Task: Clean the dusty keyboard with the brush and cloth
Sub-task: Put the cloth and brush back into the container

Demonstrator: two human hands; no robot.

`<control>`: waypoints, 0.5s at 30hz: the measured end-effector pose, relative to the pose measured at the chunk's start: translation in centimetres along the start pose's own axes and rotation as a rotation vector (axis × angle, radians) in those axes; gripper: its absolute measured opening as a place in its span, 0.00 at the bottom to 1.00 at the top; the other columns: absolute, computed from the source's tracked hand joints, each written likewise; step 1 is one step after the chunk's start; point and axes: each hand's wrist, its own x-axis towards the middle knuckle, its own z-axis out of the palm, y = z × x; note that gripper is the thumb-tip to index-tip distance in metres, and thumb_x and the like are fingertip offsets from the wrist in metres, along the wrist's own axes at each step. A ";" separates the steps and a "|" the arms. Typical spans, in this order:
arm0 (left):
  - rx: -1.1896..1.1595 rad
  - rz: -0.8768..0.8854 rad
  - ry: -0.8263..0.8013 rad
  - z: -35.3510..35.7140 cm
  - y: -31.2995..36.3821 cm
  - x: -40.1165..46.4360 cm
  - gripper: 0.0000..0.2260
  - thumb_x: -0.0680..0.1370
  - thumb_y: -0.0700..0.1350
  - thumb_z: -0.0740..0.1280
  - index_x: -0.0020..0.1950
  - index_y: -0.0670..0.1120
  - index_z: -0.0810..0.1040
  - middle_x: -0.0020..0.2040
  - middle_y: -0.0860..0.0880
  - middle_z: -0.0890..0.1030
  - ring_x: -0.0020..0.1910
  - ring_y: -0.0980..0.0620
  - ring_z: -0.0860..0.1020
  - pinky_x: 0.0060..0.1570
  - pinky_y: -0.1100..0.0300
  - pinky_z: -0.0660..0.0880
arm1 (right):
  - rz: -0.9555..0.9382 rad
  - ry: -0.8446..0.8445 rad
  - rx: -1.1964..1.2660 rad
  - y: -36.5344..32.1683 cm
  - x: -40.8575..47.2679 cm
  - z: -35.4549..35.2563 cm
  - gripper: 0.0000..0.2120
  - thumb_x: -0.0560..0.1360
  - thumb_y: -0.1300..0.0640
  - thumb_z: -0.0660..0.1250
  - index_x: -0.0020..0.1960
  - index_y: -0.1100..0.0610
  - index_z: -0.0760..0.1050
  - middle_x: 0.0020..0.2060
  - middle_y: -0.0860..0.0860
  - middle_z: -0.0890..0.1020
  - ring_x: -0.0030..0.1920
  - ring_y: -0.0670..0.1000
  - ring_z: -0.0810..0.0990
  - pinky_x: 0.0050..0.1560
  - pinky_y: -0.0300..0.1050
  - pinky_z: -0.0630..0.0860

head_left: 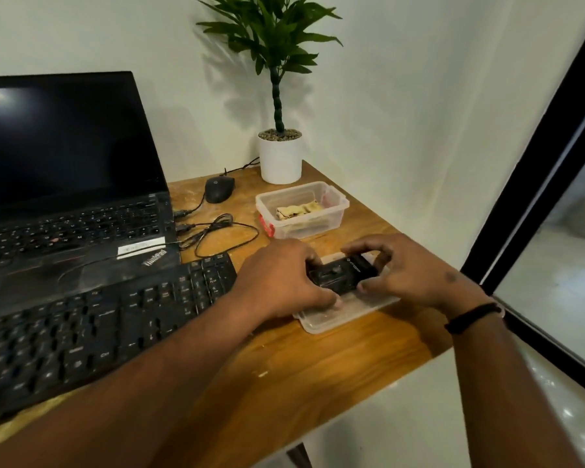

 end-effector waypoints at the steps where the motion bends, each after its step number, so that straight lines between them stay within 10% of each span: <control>1: -0.010 -0.004 0.025 0.1 0.0 0.0 0.25 0.64 0.65 0.77 0.57 0.55 0.83 0.49 0.57 0.81 0.47 0.58 0.77 0.46 0.55 0.79 | 0.017 -0.010 -0.032 -0.3 0.2 0.2 0.27 0.69 0.54 0.78 0.65 0.42 0.77 0.59 0.41 0.79 0.48 0.47 0.79 0.53 0.48 0.79; 15: -0.059 -0.003 0.274 -6.2 -3.8 11.1 0.22 0.65 0.54 0.81 0.57 0.49 0.85 0.51 0.51 0.85 0.49 0.51 0.81 0.51 0.51 0.80 | -0.058 0.176 -0.161 -5.8 11.7 -4.0 0.22 0.71 0.66 0.73 0.64 0.58 0.79 0.60 0.55 0.80 0.52 0.51 0.75 0.52 0.43 0.71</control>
